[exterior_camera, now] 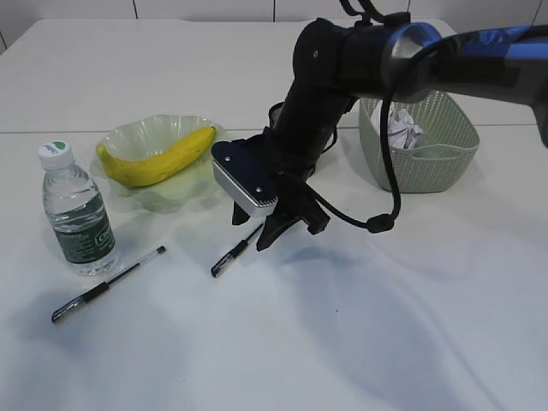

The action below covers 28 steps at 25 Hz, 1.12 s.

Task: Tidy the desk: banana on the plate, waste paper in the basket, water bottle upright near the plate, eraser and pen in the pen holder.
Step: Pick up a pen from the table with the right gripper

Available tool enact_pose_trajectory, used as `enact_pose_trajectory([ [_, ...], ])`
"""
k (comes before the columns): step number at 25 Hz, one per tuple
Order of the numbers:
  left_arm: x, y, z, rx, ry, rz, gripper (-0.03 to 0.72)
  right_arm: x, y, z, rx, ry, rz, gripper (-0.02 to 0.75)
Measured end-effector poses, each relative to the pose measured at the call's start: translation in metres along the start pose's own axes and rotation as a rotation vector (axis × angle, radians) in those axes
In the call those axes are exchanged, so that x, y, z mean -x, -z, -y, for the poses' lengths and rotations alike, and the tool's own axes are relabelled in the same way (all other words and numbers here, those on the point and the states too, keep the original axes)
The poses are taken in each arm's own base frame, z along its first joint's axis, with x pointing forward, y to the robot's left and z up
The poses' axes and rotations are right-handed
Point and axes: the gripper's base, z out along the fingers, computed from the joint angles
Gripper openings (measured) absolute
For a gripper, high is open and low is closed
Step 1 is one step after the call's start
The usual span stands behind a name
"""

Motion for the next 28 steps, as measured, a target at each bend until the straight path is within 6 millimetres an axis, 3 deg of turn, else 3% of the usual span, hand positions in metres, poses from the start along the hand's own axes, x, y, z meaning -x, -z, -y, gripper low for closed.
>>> enact_pose_trajectory([
  [11, 0.0, 0.0, 0.0, -0.004, 0.005, -0.001, 0.443, -0.011, -0.023, 0.005, -0.05, -0.015, -0.031, 0.375],
  [18, 0.0, 0.0, 0.0, -0.005, 0.007, -0.001, 0.443, -0.008, -0.049, 0.005, -0.031, -0.007, -0.031, 0.375],
  [28, 0.0, 0.0, 0.001, -0.006, 0.008, -0.002, 0.438, -0.01, -0.052, 0.011, -0.097, -0.019, -0.06, 0.375],
])
